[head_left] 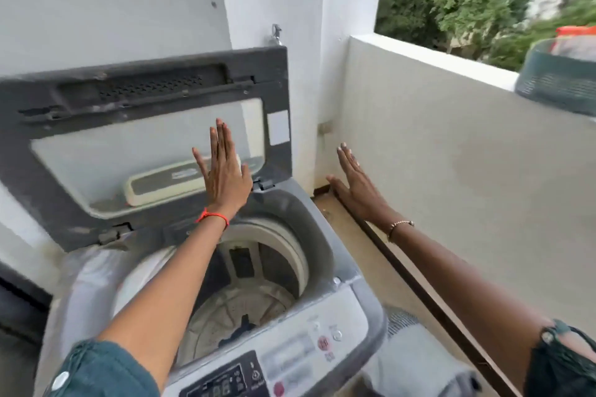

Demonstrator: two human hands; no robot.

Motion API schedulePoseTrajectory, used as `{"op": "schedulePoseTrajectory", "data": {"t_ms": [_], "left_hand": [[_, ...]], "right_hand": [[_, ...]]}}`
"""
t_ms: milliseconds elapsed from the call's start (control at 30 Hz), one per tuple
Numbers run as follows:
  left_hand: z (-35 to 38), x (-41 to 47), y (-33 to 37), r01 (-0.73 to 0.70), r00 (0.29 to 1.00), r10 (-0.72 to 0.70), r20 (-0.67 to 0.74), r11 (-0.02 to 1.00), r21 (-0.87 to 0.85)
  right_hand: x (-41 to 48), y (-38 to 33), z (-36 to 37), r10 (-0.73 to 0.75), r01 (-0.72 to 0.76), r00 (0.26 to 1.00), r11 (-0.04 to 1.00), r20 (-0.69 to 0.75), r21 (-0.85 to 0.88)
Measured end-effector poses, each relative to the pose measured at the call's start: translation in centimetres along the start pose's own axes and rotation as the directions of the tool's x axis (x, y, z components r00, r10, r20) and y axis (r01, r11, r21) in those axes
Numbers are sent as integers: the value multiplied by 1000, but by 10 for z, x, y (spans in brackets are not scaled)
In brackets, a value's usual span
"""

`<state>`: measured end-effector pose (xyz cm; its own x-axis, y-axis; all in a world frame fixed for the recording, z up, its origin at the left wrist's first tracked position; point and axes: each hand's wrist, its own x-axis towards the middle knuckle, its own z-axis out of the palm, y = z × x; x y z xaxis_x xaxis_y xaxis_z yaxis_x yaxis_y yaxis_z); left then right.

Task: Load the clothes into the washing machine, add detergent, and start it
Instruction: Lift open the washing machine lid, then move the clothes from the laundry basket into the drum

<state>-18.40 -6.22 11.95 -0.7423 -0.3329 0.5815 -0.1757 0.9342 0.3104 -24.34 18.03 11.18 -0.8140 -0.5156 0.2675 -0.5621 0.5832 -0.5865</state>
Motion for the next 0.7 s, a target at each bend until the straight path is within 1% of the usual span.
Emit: {"op": "schedulePoseTrajectory", "data": {"t_ms": [67,133,267,400,500,600,700], "left_hand": [[22,-17,43,-146,987,147,66,989,-26],[45,-35,89,-272,951,281,128,959,-84],[91,-70,183,-383,887,422,186,899,-211],[136,-118,264,-440,815,518,261,845,-302],[172,-165,307,-442,751,560,351,820,-363],[208,-226,330,-412,679,571,461,817,-404],[245,-301,338,-408,570,578,584,816,-409]], "right_hand": [[-40,38,-16,123,-123,992,992,-27,-15],[-83,78,-29,249,-251,967,967,-62,-31],[-172,151,-50,471,-477,872,879,-135,-12],[-257,212,-52,640,-640,763,768,-92,35],[-319,258,-47,741,-737,670,671,-44,80],[-381,301,-32,813,-812,580,575,42,99],[-441,340,-7,868,-877,481,476,125,67]]}}
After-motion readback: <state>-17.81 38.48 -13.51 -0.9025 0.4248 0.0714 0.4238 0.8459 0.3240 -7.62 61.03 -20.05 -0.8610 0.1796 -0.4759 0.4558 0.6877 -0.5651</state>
